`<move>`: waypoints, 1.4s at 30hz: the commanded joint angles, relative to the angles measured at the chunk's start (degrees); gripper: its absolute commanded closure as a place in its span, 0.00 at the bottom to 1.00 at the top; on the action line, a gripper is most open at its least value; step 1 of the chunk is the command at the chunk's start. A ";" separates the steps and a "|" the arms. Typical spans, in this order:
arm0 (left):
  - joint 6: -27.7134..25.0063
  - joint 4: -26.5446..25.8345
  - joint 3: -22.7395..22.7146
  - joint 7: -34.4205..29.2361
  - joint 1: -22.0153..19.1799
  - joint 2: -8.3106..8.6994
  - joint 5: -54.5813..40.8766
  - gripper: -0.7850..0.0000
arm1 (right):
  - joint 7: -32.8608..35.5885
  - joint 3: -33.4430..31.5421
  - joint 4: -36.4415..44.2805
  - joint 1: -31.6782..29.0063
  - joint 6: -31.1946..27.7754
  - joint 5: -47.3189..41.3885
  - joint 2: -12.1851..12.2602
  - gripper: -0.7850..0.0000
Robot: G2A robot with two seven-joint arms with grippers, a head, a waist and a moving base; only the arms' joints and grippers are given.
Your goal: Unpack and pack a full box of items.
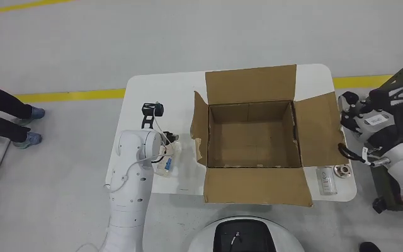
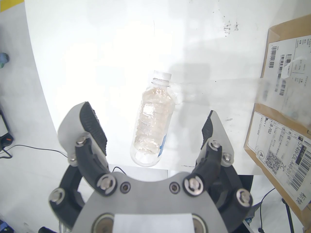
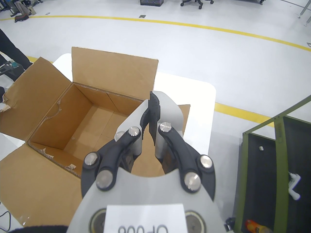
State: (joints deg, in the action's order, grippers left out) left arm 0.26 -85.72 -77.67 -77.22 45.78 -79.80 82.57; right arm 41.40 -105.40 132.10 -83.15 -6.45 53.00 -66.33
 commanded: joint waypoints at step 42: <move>-13.91 4.01 -0.11 -7.90 2.94 3.60 -2.28 0.00 | -33.77 5.82 -7.78 -5.54 -11.36 4.77 -0.83 1.00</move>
State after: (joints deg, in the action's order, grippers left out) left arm -13.85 -82.07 -77.89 -85.30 48.83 -76.18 80.70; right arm 7.63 -99.57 124.32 -88.69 -17.80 57.76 -67.16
